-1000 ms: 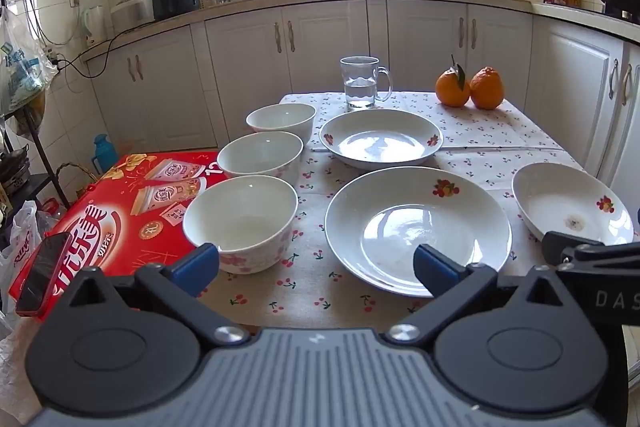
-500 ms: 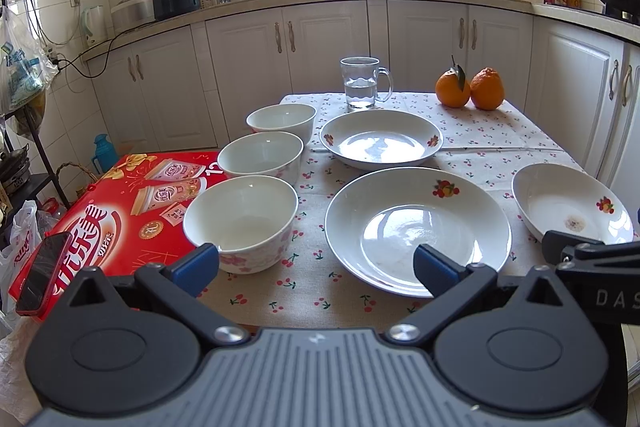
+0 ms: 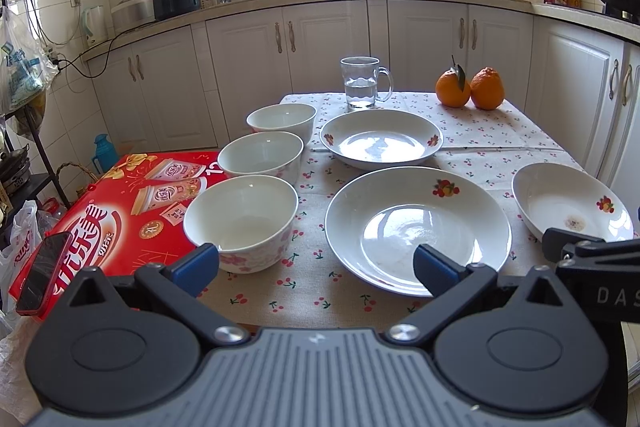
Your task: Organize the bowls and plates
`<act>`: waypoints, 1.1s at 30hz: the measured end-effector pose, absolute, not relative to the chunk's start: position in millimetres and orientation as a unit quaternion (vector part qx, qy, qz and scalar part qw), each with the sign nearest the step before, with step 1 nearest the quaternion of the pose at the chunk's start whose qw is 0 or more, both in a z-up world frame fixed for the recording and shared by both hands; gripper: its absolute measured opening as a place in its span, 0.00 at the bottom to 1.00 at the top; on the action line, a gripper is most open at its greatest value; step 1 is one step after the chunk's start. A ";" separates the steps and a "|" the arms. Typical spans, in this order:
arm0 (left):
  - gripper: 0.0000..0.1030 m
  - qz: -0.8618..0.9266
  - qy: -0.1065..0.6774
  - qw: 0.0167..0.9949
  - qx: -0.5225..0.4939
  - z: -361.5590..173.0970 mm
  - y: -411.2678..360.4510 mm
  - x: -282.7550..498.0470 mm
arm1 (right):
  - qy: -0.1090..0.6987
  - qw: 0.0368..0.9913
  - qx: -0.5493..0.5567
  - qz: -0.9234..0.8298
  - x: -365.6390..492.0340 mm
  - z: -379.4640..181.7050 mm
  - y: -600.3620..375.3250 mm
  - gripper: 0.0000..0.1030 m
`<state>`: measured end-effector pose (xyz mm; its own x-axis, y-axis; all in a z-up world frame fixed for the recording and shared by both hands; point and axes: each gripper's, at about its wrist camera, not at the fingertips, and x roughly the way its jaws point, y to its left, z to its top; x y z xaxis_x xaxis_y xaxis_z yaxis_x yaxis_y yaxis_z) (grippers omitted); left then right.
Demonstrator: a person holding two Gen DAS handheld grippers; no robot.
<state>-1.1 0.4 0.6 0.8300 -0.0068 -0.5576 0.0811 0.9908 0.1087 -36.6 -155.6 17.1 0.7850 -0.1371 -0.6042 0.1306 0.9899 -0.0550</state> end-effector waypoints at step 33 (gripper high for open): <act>0.99 -0.023 0.285 0.956 0.066 6.0 -1.6 -3.2 | 0.316 0.946 -0.005 -0.073 -38.8 27.0 -154.9 1.00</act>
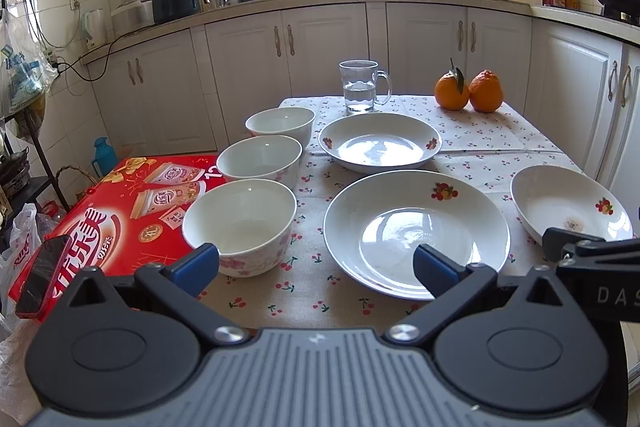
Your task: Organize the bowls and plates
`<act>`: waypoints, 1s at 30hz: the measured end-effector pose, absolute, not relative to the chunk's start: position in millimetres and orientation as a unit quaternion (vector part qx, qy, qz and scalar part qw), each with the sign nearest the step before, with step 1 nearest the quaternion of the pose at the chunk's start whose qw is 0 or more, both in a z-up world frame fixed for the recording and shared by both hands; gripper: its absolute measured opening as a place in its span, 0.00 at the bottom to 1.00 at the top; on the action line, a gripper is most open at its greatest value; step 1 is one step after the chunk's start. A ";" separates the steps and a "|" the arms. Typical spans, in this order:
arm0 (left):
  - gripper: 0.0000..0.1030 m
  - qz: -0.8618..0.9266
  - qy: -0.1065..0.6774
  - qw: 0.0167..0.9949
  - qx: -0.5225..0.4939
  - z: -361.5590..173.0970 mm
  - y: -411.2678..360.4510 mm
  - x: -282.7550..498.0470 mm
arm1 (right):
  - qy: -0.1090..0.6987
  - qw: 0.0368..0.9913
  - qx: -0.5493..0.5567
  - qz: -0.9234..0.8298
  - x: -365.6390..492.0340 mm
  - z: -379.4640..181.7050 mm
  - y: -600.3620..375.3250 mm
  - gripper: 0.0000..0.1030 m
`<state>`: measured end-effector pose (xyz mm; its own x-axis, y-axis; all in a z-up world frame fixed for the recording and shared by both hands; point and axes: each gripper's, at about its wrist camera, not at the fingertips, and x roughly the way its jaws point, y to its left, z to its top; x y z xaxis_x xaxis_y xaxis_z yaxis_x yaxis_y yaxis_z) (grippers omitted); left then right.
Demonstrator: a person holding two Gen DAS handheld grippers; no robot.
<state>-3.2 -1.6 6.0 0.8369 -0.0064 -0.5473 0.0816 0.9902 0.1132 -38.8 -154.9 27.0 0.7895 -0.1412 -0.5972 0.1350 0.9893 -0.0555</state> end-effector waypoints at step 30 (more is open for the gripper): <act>0.99 -0.143 0.236 0.960 0.056 38.9 -4.1 42.5 | 0.256 0.966 -0.021 -0.029 -35.8 44.9 -227.3 1.00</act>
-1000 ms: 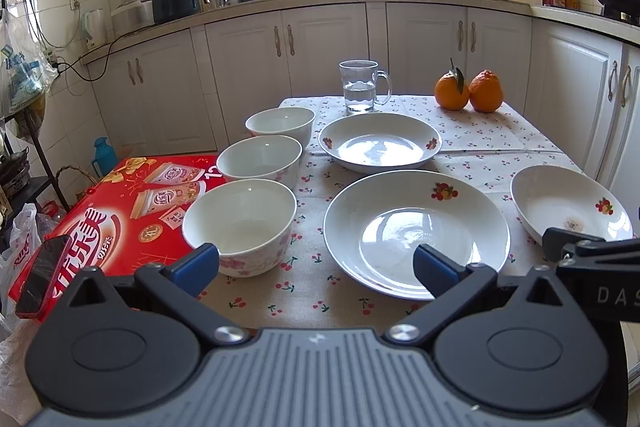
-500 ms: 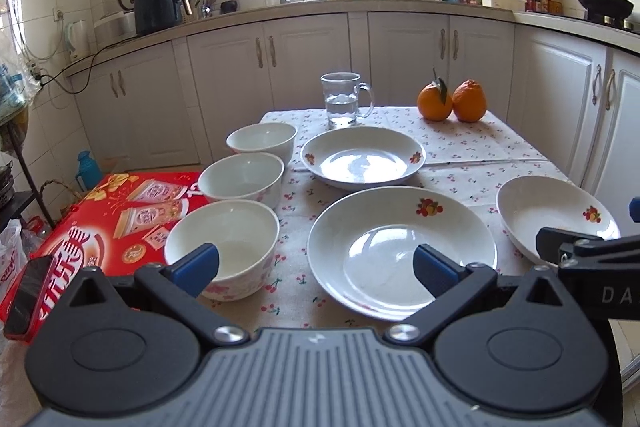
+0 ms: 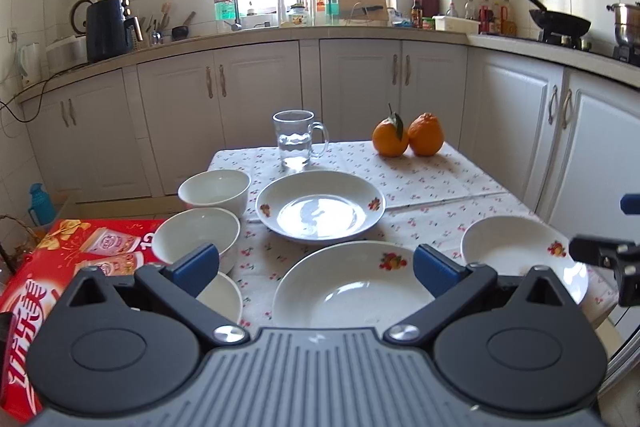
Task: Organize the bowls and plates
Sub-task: 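Move the left gripper toward the rim of the stained white plate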
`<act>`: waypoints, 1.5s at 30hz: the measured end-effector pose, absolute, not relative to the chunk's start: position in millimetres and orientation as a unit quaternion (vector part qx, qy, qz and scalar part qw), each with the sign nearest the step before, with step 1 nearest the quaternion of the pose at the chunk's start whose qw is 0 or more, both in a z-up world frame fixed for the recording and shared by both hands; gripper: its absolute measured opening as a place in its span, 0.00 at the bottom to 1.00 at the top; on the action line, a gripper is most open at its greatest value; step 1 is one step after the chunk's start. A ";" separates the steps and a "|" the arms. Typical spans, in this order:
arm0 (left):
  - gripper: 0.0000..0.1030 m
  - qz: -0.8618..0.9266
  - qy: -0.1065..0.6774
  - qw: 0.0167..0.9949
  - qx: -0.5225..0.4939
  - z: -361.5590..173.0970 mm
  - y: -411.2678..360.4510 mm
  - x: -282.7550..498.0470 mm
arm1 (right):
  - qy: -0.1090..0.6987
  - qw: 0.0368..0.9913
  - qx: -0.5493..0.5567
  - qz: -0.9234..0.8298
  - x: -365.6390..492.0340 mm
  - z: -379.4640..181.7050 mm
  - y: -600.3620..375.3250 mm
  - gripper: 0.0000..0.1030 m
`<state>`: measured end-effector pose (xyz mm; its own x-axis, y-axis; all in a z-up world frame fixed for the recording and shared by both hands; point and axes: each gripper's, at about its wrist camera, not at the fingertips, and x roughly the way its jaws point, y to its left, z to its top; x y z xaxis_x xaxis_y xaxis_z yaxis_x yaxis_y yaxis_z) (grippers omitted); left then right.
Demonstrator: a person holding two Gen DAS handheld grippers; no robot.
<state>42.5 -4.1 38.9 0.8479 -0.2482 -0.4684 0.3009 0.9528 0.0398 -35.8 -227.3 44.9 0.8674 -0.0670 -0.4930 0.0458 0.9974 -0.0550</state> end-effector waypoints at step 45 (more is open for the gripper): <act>0.99 -0.411 0.361 0.820 0.167 -7.6 -168.0 159.9 | 0.345 0.935 -0.005 0.081 -2.7 -80.8 -315.2 1.00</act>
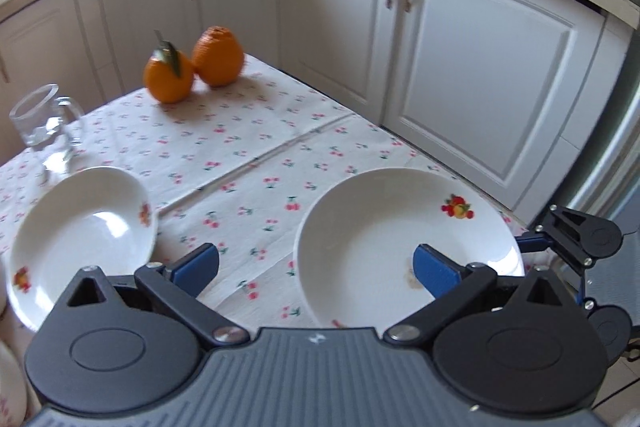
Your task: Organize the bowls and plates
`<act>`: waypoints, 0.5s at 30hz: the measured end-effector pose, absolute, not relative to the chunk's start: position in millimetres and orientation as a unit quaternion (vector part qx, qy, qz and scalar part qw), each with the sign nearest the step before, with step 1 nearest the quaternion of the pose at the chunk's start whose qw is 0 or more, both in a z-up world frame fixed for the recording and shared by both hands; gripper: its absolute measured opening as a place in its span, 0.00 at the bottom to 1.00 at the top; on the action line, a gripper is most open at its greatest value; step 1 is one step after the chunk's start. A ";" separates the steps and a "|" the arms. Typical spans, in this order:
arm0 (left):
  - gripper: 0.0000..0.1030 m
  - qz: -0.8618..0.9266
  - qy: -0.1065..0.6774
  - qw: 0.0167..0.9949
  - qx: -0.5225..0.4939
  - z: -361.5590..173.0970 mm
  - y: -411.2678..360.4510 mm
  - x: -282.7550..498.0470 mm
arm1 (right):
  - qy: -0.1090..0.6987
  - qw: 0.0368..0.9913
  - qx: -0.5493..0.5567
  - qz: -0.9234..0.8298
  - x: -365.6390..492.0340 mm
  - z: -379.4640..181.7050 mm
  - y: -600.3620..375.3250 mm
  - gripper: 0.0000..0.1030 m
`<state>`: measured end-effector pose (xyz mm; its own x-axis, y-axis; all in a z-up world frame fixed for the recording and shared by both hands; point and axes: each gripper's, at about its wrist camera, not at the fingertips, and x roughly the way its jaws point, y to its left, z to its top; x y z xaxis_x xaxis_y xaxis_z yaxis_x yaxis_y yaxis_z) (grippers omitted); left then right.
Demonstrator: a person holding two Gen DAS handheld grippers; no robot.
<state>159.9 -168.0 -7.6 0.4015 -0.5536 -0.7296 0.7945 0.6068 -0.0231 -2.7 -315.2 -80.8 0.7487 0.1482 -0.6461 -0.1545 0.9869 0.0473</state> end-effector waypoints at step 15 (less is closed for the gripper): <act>0.89 -0.471 0.466 0.718 0.215 -41.2 -227.0 202.5 | 0.312 0.944 -0.010 0.109 -11.2 -85.2 -318.9 1.00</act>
<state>202.5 -227.0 -41.2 0.1227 -0.4759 -0.8709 0.8759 0.4646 -0.1304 -11.2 -318.9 -85.2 0.7822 0.1983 -0.5906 -0.2114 0.9762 0.0478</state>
